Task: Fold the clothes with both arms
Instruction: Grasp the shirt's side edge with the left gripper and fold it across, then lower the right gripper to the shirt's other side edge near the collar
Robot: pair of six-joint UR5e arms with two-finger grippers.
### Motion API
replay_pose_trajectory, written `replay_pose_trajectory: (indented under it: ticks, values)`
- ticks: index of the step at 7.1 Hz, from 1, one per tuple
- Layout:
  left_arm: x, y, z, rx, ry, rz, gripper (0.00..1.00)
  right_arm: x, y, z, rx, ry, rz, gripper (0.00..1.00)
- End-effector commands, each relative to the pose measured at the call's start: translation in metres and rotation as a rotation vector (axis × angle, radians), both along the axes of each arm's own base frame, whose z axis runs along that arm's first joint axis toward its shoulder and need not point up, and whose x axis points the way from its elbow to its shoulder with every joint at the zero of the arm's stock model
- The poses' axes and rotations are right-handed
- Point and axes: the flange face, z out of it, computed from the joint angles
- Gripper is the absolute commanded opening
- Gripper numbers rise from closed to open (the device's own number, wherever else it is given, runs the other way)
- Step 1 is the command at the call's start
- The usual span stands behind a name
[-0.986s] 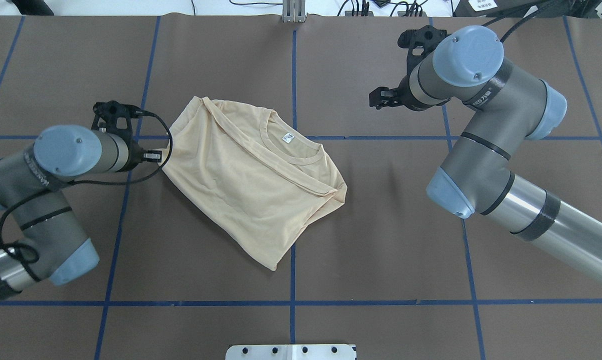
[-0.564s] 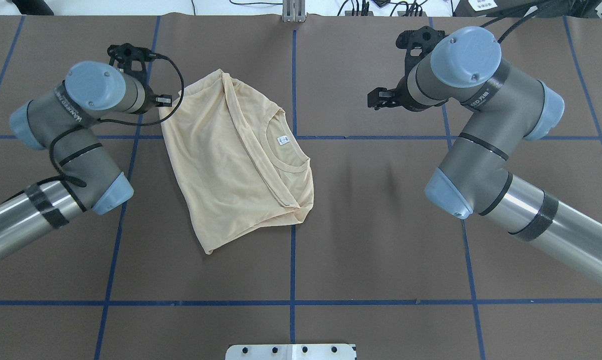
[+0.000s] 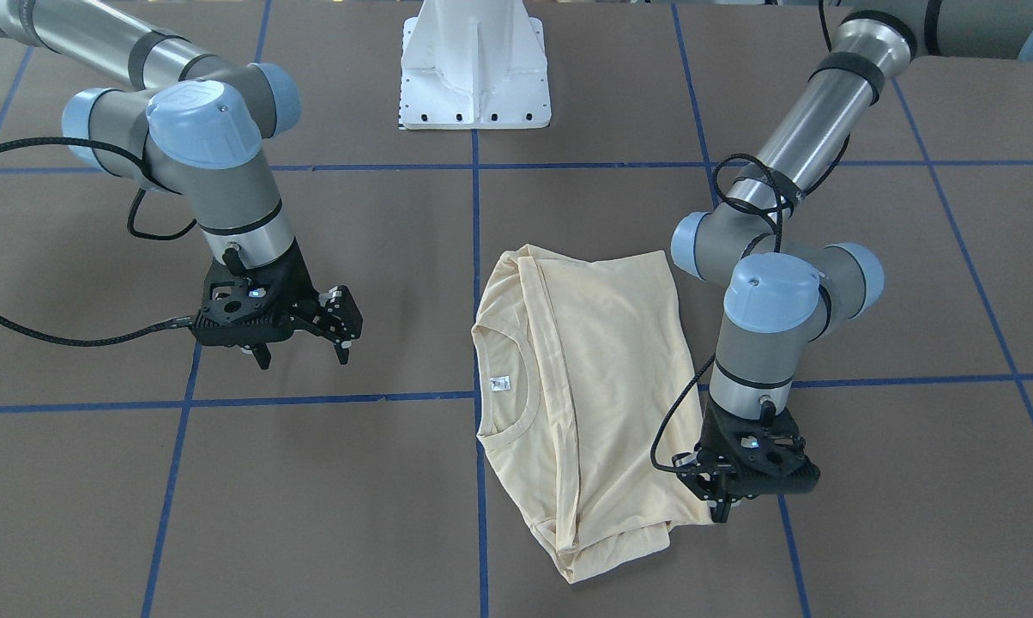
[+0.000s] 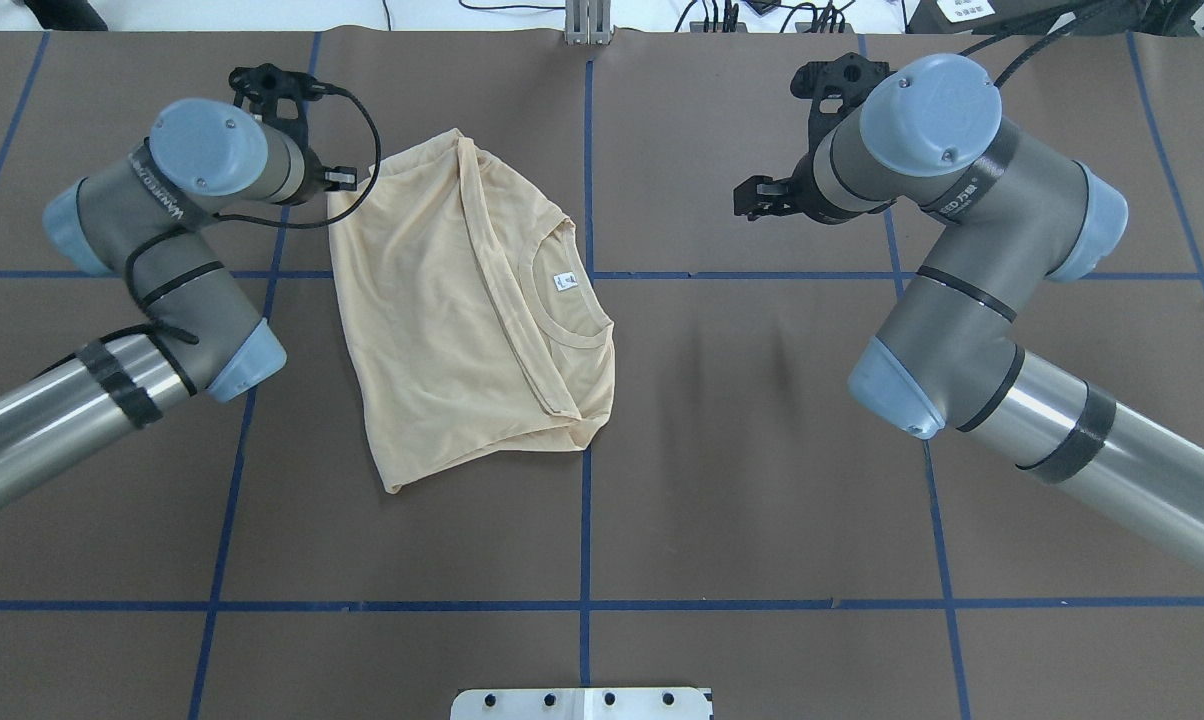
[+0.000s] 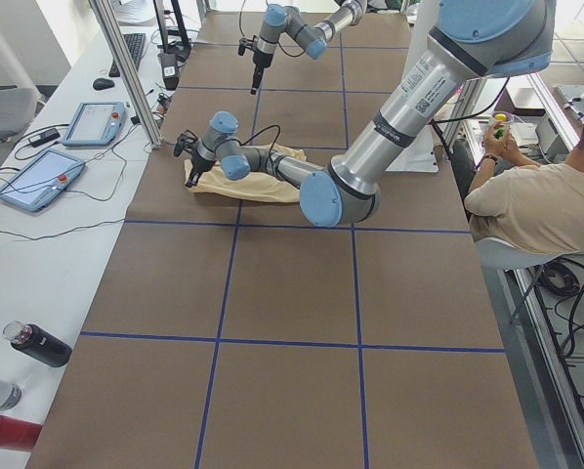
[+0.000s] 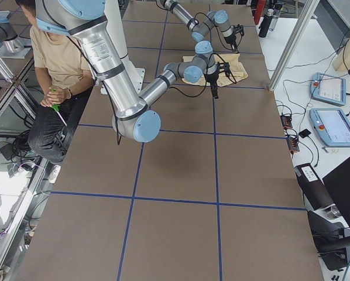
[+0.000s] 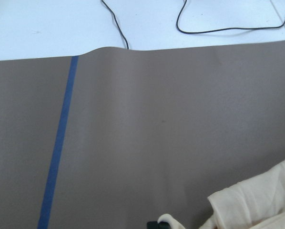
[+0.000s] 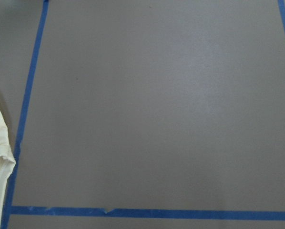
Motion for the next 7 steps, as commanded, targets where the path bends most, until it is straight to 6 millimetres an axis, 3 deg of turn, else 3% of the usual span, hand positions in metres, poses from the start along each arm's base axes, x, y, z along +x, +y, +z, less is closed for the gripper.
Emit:
replay_pose_trajectory:
  ticks: [1, 2, 4, 5, 7]
  values:
    - [-0.049, 0.013, 0.034, 0.096, -0.063, 0.062, 1.0, -0.037, 0.012, -0.035, -0.048, -0.06, 0.029, 1.0]
    - [-0.066, 0.024, 0.047, 0.09, -0.043, 0.133, 1.0, -0.072, 0.017, -0.064, -0.076, -0.091, 0.087, 1.0]
    - [-0.073, 0.035, 0.048, 0.092, -0.025, 0.138, 1.0, -0.151, 0.043, -0.091, -0.151, -0.111, 0.182, 0.98]
    - [-0.073, 0.035, 0.048, 0.09, -0.023, 0.136, 1.0, -0.179, 0.059, -0.095, -0.18, -0.113, 0.21, 0.96]
    - [-0.073, 0.035, 0.047, 0.09, -0.021, 0.135, 1.0, -0.204, 0.076, -0.081, -0.164, -0.077, 0.239, 0.88]
